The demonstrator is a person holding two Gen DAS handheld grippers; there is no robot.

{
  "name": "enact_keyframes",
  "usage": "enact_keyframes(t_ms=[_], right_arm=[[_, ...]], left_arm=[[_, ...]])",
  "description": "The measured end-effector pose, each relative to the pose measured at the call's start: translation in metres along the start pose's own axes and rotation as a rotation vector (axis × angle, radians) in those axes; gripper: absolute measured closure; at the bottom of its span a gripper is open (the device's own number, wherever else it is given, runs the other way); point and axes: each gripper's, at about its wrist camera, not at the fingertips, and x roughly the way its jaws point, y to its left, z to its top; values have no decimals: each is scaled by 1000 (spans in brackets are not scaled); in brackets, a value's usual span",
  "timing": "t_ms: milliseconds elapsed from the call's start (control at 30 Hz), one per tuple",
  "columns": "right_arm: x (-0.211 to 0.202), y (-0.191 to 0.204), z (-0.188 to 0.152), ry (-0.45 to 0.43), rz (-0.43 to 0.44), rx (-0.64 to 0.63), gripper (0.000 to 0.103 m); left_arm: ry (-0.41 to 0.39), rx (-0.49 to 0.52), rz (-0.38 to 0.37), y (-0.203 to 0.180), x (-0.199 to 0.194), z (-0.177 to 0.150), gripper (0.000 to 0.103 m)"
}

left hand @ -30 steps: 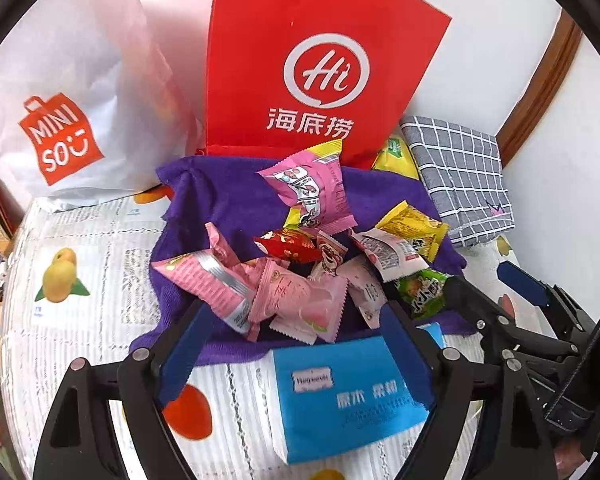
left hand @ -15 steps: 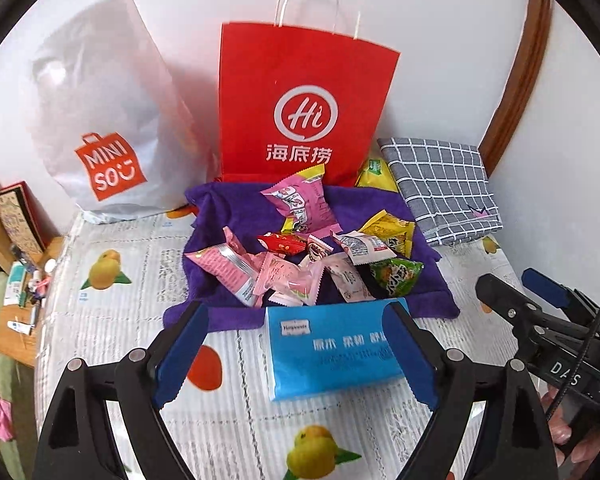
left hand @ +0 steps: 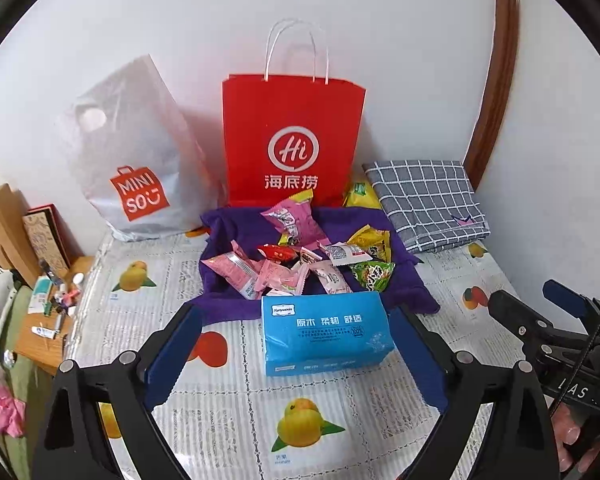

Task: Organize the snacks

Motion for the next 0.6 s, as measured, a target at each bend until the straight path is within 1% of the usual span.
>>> enact_keyframes(t_ms=[333, 600], right_arm=[[-28, -8, -11, -35, -2, 10, 0], [-35, -9, -15, -37, -10, 4, 0]], left_arm=[[-27, 11, 23, -10, -22, -8, 8], [-34, 12, 22, -13, -29, -12, 8]])
